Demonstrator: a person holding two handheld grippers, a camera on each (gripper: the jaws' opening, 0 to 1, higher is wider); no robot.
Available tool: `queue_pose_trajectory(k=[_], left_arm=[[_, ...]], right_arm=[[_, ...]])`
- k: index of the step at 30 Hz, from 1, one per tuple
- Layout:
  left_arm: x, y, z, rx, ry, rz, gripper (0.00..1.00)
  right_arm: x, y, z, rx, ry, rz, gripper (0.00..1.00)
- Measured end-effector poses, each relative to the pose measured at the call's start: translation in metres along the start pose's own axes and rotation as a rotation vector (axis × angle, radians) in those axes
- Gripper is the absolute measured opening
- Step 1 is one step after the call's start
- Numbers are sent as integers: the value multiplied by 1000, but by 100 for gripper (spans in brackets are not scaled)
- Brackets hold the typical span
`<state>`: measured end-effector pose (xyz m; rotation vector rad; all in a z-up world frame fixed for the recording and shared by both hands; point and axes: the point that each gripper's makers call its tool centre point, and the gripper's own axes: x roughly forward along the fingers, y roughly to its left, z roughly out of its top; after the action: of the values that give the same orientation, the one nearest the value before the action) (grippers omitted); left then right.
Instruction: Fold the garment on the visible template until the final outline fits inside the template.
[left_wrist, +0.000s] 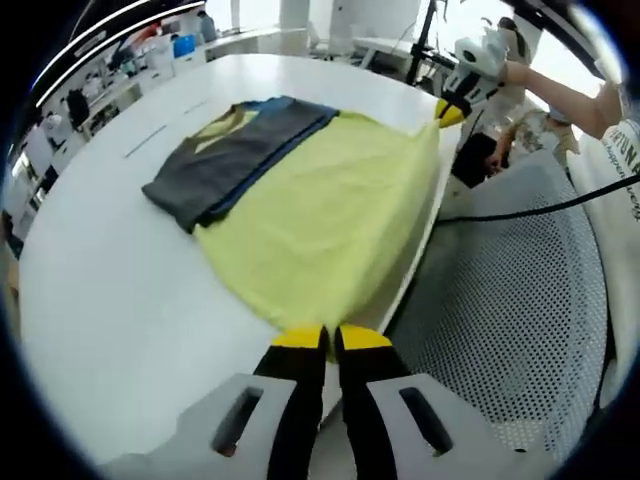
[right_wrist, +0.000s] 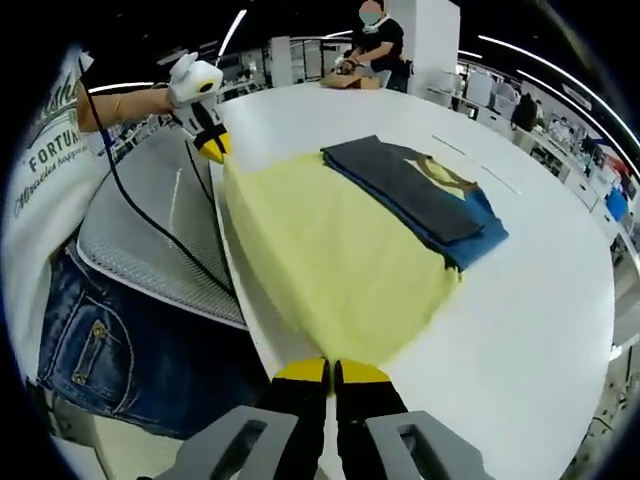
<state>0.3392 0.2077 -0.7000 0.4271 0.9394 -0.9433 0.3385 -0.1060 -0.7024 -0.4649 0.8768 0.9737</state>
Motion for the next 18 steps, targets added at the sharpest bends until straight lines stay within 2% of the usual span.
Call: queue_pose_trajectory(k=[18], left_arm=[[1, 26, 28, 57, -18, 17, 1]], right_arm=[[2, -37, 29, -40, -17, -38, 0]])
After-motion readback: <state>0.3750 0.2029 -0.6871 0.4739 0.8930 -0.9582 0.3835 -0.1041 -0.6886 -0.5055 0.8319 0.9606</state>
